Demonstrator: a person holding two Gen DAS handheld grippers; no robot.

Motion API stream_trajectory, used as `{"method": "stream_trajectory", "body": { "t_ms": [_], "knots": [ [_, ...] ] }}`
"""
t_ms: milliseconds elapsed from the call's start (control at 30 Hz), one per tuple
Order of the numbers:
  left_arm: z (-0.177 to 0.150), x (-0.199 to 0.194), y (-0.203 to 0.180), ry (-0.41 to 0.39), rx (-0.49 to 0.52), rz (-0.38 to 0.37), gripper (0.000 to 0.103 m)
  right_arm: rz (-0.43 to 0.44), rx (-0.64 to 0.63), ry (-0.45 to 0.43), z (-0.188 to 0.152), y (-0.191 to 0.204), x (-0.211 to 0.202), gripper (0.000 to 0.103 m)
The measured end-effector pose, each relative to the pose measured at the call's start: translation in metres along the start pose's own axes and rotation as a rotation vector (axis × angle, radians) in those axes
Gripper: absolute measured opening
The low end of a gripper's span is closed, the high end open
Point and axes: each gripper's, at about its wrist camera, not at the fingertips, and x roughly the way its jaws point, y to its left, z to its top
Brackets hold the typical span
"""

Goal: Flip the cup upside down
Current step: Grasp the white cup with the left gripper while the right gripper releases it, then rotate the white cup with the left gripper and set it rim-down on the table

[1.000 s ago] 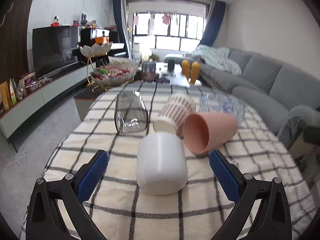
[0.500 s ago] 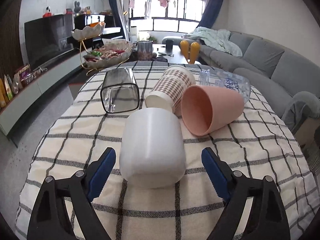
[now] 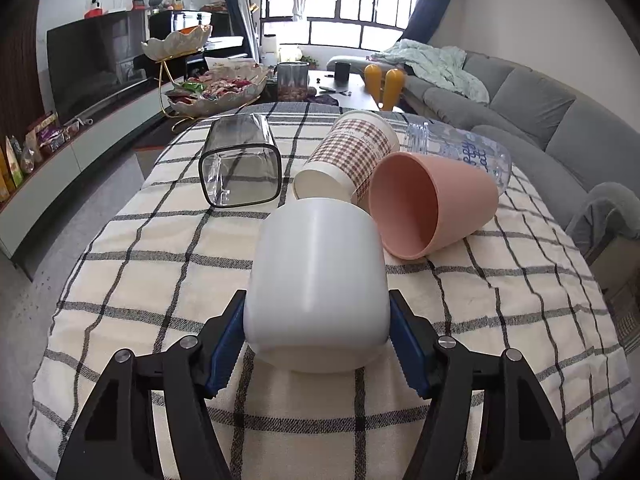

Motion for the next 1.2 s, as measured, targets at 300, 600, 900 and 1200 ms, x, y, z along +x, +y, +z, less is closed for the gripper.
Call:
{"method": "stream_trajectory", "body": {
  "t_ms": [300, 600, 900, 1200],
  "knots": [
    [0.015, -0.017, 0.001, 0.139, 0.032, 0.022, 0.066, -0.004, -0.019, -0.044, 0.01, 0.005, -0.016, 0.095],
    [0.041, -0.026, 0.0, 0.51, 0.123, -0.001, 0.066, 0.02, 0.005, -0.005, 0.03, 0.016, -0.027, 0.095],
    [0.06, 0.0, -0.026, 0.968, 0.239, -0.04, 0.066, 0.083, 0.119, 0.143, 0.053, 0.012, -0.006, 0.095],
    [0.062, 0.061, -0.045, 1.284, 0.318, -0.002, 0.066, 0.13, 0.213, 0.257, 0.077, 0.004, 0.039, 0.095]
  ]
}}
